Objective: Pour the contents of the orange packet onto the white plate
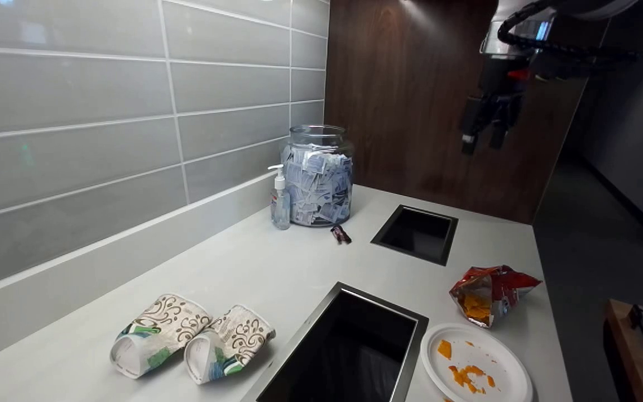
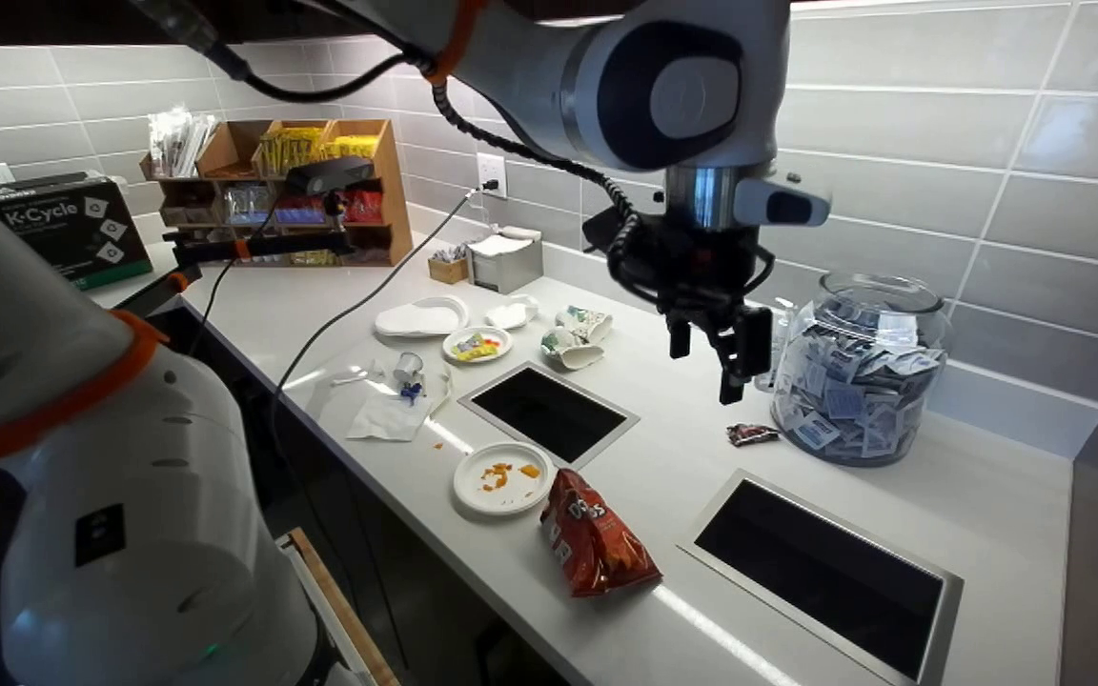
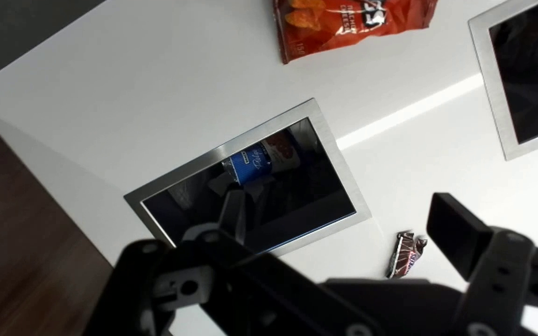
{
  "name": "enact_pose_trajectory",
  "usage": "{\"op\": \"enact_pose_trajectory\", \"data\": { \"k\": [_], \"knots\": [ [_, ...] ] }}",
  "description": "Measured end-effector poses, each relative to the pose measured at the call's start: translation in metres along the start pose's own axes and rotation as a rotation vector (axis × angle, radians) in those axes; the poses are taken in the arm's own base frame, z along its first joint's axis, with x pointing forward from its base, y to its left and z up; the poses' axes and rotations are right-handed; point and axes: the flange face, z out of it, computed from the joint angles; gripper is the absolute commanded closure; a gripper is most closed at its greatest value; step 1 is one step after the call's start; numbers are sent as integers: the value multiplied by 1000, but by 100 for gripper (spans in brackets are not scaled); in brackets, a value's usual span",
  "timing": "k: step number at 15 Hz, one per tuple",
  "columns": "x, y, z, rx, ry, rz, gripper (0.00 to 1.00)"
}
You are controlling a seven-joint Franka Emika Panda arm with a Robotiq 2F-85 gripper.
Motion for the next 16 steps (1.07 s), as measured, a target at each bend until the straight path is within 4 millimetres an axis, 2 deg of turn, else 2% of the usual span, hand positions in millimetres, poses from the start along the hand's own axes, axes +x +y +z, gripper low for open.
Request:
{"op": "enact_pose_trajectory", "data": {
  "k": [2,5,12,16],
  "knots": [
    [0,-13,26,11,2,104,0],
    [-11,-22,53,-4,-33,256,0],
    [-50,-9,90,16,-168,558,0],
    [-68,-9,110,50,-243,625,0]
  ]
}}
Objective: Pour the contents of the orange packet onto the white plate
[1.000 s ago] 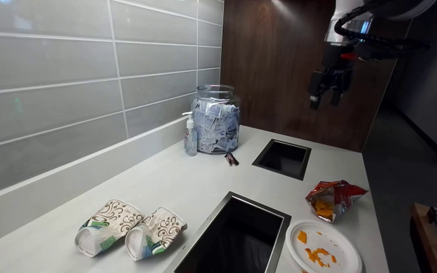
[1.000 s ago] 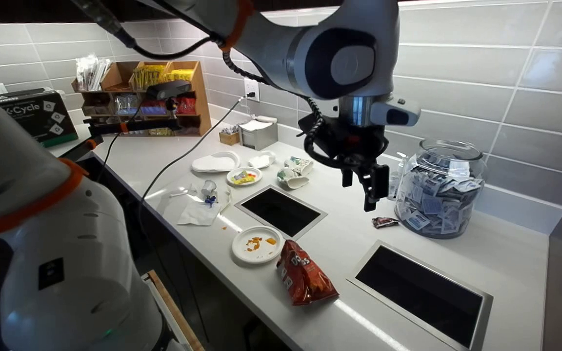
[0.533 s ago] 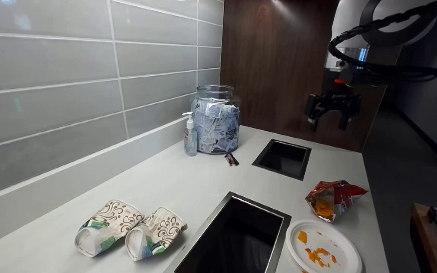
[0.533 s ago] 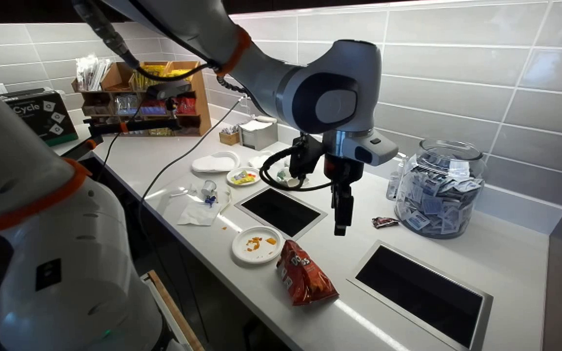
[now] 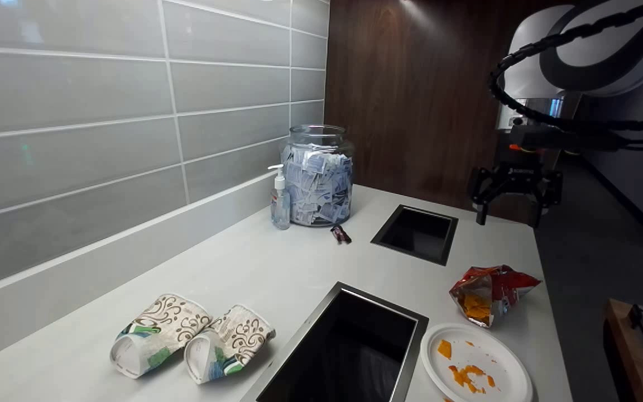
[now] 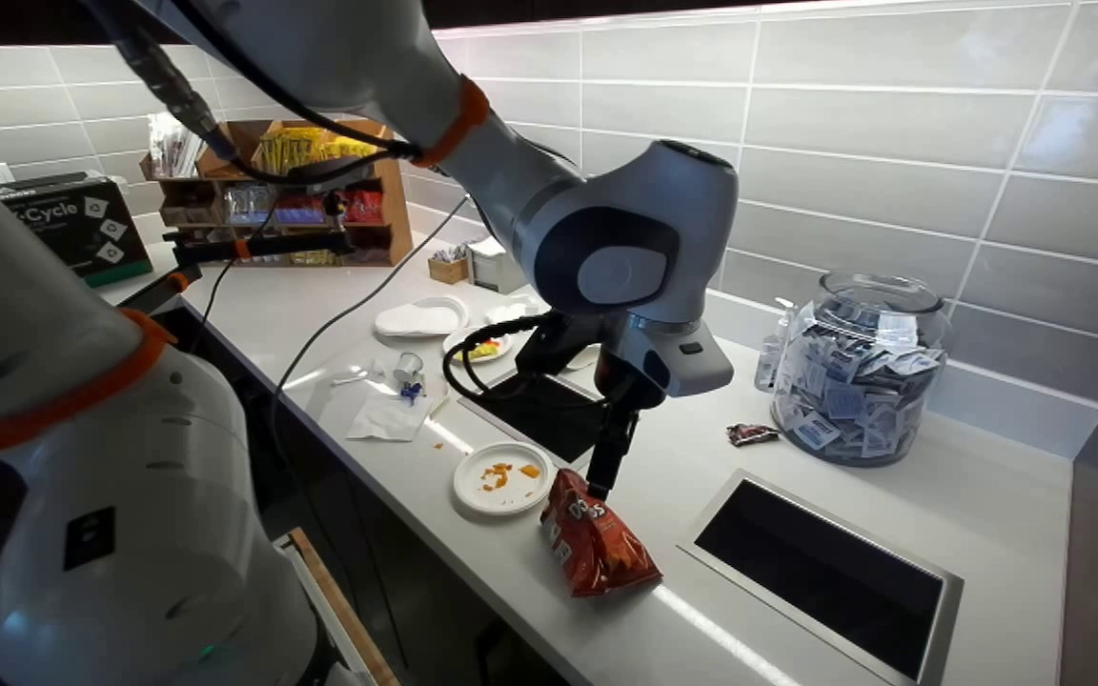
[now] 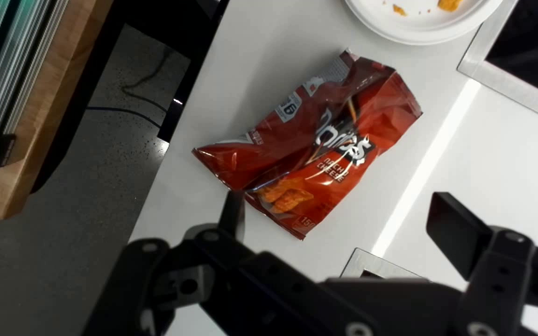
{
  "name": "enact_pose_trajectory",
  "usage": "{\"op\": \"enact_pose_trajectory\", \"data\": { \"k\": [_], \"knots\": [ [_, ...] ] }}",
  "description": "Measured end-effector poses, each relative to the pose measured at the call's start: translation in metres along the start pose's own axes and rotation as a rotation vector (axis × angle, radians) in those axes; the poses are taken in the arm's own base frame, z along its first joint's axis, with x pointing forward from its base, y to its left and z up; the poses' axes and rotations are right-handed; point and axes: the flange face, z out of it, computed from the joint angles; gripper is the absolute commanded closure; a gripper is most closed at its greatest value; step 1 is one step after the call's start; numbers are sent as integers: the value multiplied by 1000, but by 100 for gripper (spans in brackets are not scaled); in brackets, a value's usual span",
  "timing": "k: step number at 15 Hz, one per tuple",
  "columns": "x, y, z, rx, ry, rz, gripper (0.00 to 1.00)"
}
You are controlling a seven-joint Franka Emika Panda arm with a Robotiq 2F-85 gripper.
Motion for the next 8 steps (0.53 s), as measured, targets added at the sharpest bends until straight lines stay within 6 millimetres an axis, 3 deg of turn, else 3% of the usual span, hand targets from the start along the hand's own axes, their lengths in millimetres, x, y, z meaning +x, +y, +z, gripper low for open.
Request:
{"op": "enact_pose_trajectory", "data": {
  "k": [8],
  "knots": [
    [-2,-2,7,1,-24,12,0]
  ]
}}
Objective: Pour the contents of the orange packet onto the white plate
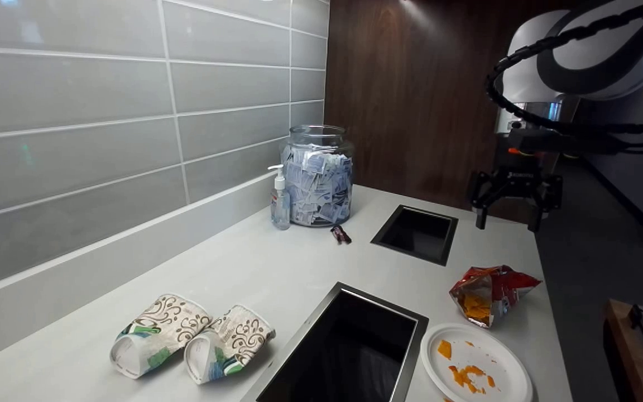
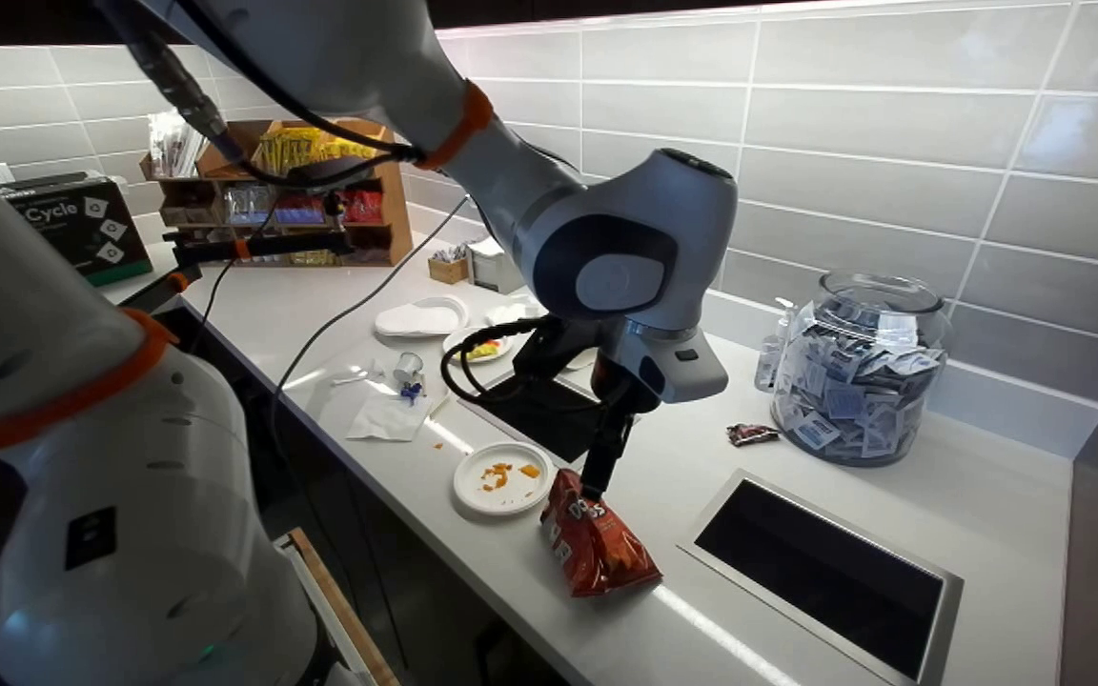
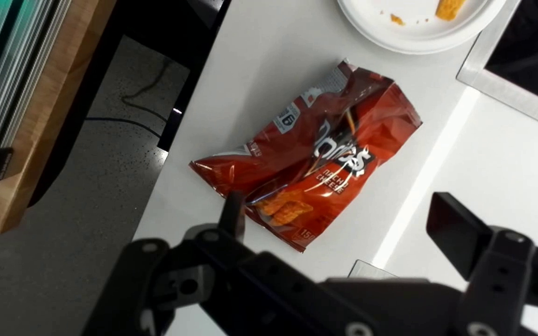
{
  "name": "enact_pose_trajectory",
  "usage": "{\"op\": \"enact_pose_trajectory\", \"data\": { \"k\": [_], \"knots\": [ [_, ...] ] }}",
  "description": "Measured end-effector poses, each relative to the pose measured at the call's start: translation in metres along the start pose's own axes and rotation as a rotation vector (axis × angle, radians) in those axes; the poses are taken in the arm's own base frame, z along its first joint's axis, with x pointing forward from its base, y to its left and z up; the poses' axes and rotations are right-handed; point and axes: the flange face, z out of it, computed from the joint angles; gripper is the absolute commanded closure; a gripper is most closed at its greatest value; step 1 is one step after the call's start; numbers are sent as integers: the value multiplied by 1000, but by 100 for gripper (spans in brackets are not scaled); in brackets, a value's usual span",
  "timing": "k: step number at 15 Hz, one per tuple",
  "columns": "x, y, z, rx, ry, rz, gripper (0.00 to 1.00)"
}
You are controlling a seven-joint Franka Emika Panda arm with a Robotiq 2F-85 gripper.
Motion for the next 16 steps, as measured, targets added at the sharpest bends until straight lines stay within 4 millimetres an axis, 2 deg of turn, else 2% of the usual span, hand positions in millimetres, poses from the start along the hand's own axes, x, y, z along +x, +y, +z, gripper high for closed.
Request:
{"op": "enact_pose_trajectory", "data": {
  "k": [4,9,16],
  "knots": [
    [-5,-5,21,-19,-52,22,0],
    [-7,-5,42,-2,-23,62,0],
    [4,-8,67,66,36,121,1]
  ]
}}
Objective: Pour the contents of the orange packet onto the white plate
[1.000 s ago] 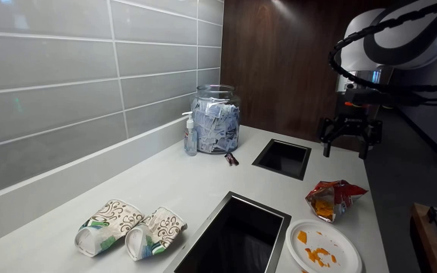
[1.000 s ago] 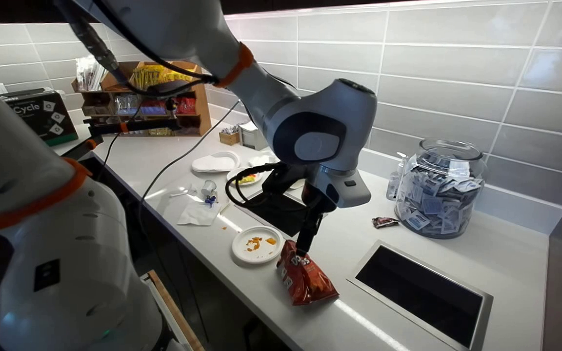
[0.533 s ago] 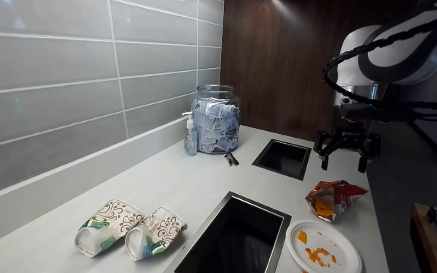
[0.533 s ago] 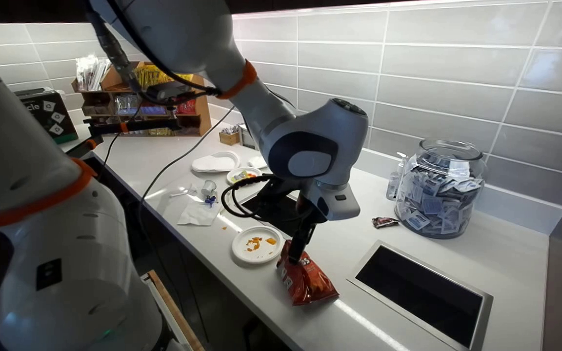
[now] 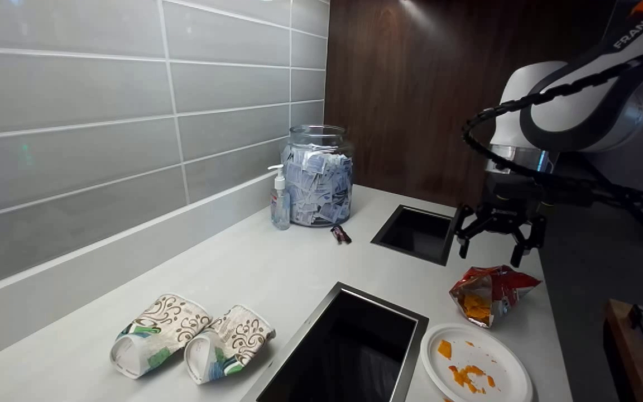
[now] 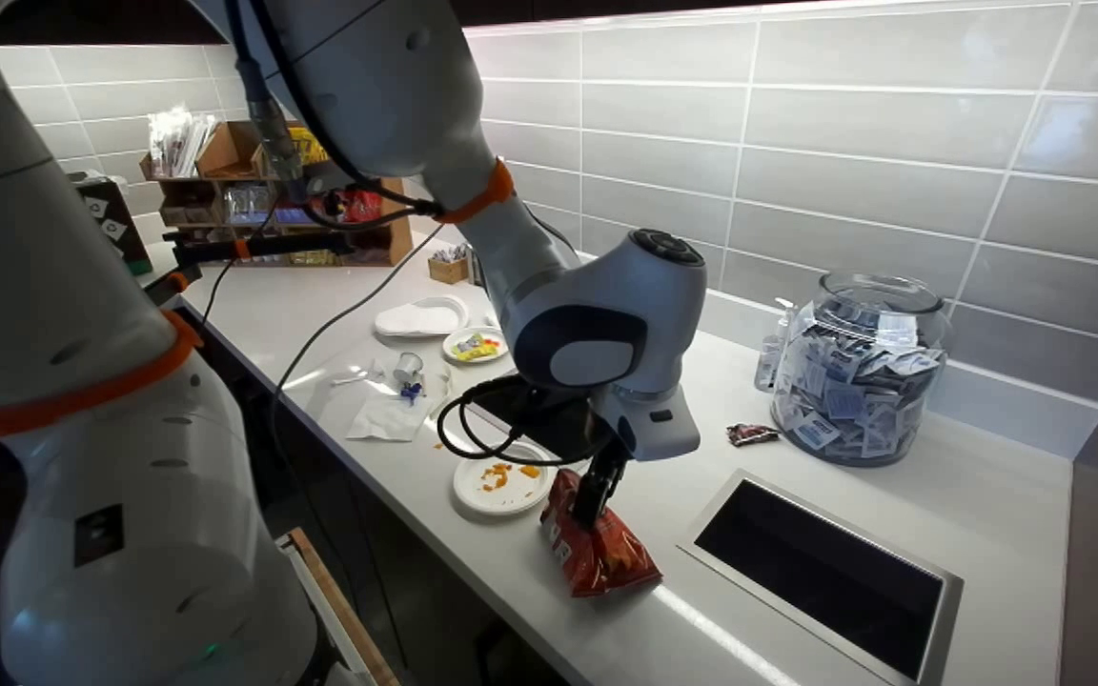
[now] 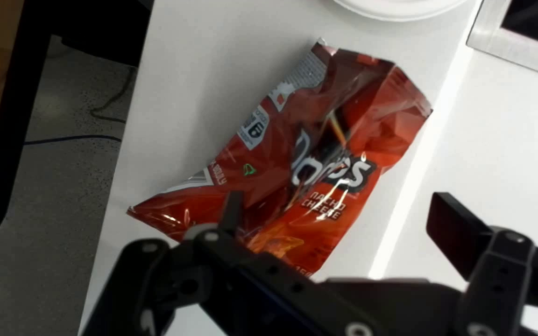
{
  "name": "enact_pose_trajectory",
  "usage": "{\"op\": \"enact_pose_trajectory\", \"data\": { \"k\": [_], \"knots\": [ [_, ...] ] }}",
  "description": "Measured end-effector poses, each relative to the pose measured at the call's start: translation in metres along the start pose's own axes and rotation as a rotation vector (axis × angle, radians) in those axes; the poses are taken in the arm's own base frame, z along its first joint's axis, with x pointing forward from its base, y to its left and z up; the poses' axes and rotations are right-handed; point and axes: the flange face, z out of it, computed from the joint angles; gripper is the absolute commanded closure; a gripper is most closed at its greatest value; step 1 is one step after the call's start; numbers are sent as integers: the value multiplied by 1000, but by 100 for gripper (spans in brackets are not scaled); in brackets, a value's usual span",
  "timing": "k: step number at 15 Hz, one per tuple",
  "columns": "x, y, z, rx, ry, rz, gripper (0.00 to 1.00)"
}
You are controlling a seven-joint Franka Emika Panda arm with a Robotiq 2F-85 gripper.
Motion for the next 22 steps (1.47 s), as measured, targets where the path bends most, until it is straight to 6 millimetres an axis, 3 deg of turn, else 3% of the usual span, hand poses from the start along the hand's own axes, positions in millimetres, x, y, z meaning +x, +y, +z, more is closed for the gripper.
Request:
{"op": "enact_pose_trajectory", "data": {
  "k": [5,6,7,16,18,22],
  "knots": [
    [3,0,10,20,-17,56,0],
    [4,1,11,22,-21,66,17],
    [5,1,11,24,-22,76,26],
    [11,6,11,25,-25,111,95],
    [12,6,12,24,-26,113,100],
    [11,4,10,28,-23,80,100]
  ]
}}
